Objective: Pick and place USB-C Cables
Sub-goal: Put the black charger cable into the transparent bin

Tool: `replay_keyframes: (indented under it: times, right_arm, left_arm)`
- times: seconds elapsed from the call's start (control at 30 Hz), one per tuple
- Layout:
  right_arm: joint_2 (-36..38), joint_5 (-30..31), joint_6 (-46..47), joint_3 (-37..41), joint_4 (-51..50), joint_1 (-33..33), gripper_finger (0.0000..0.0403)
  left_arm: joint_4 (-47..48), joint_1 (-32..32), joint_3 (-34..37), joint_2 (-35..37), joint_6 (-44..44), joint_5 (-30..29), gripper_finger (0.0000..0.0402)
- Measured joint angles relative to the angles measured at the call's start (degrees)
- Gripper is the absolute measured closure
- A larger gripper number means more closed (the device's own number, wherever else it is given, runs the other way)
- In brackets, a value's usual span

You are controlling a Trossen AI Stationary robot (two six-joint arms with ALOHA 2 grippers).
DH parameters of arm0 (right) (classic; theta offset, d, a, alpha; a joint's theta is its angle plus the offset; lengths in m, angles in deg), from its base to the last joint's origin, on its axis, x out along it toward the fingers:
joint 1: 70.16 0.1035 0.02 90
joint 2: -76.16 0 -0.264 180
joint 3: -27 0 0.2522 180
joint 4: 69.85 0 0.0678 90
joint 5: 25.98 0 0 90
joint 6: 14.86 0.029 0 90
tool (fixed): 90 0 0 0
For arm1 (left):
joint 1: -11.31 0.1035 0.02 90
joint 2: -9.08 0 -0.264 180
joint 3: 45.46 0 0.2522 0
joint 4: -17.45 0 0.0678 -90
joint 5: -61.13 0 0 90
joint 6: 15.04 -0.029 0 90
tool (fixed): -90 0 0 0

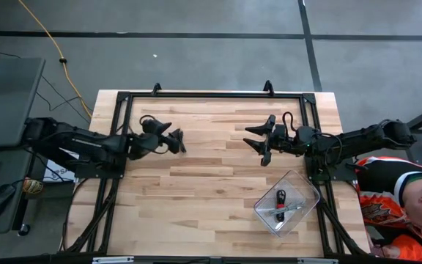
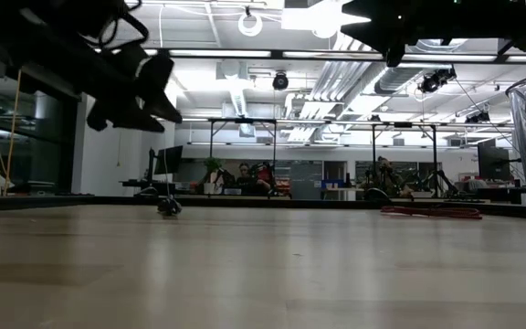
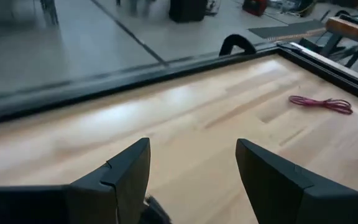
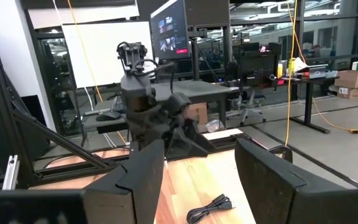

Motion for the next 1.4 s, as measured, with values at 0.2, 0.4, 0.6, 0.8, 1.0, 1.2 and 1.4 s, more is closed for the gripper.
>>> replay_keyframes:
  times: [0.2,0.4,0.6,0.8,1.0,1.2,1.4]
  right_arm:
    - [0.0,0.0,0.9,0.0,0.0,0.0,0.0213]
    - [0.0,1.0,1.0,0.0,0.0,0.0,0.0213]
    - [0.0,1.3,1.0,0.0,0.0,0.0,0.0213]
    - [0.0,1.4,1.0,0.0,0.0,0.0,0.0213]
    - [0.0,1.4,1.4,0.0,0.0,0.0,0.0213]
    - [0.0,1.4,1.4,0.0,0.0,0.0,0.0213]
    - [0.0,1.4,1.4,0.0,0.0,0.0,0.0213]
  left_arm:
    - [-6.3,1.4,0.0,-5.8,5.4,12.4,0.0183]
    - [-7.3,2.0,0.0,-7.6,5.5,15.0,0.0183]
    - [-0.9,2.0,0.0,-10.8,11.8,4.0,0.0183]
    - [-2.0,2.0,0.0,-18.4,16.8,1.6,0.0183]
    - [-2.6,2.0,0.0,-24.4,26.1,-0.1,0.0183]
    - [-9.0,1.9,0.0,-26.8,26.1,-0.4,0.0183]
    - [-8.8,1.4,-0.2,-30.0,29.8,-0.7,0.0183]
